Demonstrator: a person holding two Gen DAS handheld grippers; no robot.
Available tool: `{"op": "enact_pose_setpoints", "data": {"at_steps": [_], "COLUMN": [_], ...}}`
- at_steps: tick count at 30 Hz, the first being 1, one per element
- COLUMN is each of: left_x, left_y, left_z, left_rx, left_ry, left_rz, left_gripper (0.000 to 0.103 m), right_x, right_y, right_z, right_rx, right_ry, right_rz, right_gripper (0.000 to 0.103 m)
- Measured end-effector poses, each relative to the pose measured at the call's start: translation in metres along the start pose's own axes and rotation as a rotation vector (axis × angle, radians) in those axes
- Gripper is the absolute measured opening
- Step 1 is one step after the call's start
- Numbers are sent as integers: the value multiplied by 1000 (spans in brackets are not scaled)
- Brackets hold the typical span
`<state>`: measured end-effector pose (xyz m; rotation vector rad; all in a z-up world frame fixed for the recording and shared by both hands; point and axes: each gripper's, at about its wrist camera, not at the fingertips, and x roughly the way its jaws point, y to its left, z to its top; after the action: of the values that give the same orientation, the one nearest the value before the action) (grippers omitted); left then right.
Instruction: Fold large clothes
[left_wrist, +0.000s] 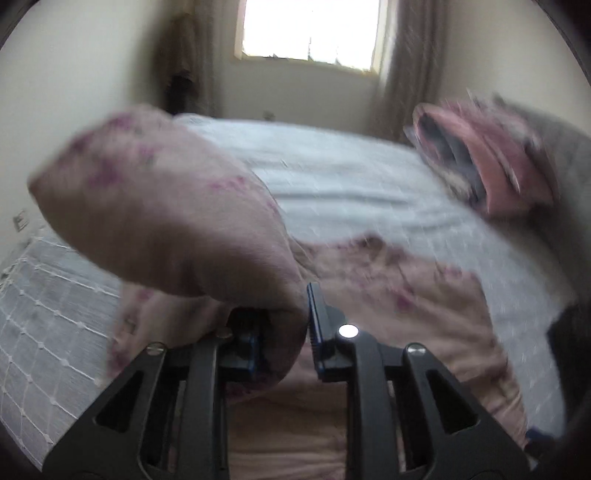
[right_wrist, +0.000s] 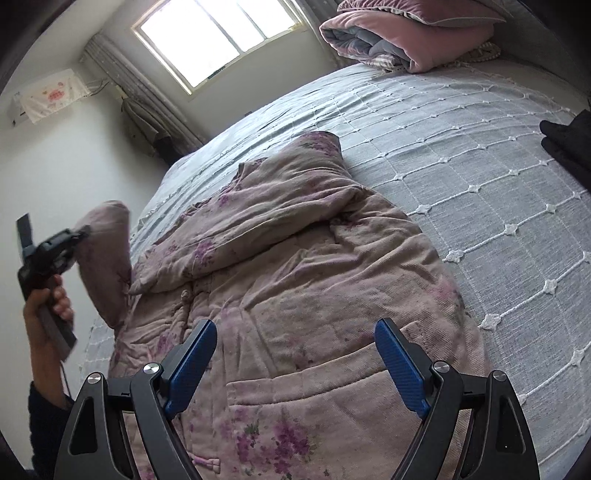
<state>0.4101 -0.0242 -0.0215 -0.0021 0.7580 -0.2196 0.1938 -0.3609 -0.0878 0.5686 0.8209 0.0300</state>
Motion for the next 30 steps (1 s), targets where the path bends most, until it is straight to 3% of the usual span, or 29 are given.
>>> {"op": "enact_pose_setpoints", "data": {"at_steps": [2, 4, 7, 9, 13, 17, 21, 25, 30], "left_x": [51, 66, 54, 40, 16, 3, 12, 28, 55], "left_y": [-46, -73, -90, -89, -72, -43, -56, -115, -186], "left_z": [-33, -53, -57, -51, -40, -33, -36, -42, -49], "left_rx": [81, 142, 230, 225, 158, 58, 45, 193, 391], "left_ry": [210, 263, 195, 182, 157, 125, 151, 156, 119], "left_rz": [-82, -38, -21, -87, -134, -142, -164, -120, 13], "left_gripper": [43, 51, 58, 64, 65, 72, 73, 73, 73], "right_x": [0, -1, -5, -9, -15, -13, -12, -15, -16], "right_y": [-6, -12, -16, -16, -13, -19, -25, -32, -54], "right_z": [1, 2, 4, 5, 5, 4, 6, 5, 7], "right_rx": [25, 39, 55, 59, 54, 100, 130, 162, 262], "right_ry": [5, 5, 10, 12, 3, 20, 18, 18, 16], "right_rz": [2, -11, -11, 22, 42, 65, 67, 53, 35], "right_gripper": [89, 89, 89, 89, 89, 89, 89, 89, 89]}}
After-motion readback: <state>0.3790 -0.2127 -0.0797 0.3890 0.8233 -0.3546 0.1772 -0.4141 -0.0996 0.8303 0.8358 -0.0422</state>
